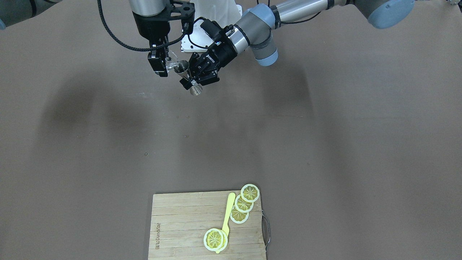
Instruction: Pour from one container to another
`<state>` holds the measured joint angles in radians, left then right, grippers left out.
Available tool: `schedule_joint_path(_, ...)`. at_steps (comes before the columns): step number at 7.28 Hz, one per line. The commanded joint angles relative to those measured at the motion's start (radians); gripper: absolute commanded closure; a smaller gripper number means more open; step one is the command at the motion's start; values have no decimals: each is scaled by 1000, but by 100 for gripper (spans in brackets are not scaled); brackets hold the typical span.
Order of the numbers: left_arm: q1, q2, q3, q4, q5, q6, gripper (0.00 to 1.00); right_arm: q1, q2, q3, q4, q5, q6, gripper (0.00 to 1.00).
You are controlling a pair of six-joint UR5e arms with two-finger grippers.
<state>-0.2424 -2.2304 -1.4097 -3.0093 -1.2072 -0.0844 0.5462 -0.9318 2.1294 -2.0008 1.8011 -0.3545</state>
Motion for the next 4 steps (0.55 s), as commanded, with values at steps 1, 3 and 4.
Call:
schedule_joint_path(1,0,0,0,0,0,0,100,-2,11,1,-15,-34,-39,100)
schedule_joint_path(3,0,0,0,0,0,0,100,-6,24,3,-32,-54,-46,100)
schedule_joint_path(4,0,0,0,0,0,0,100,-9,31,3,-44,-60,-49,100)
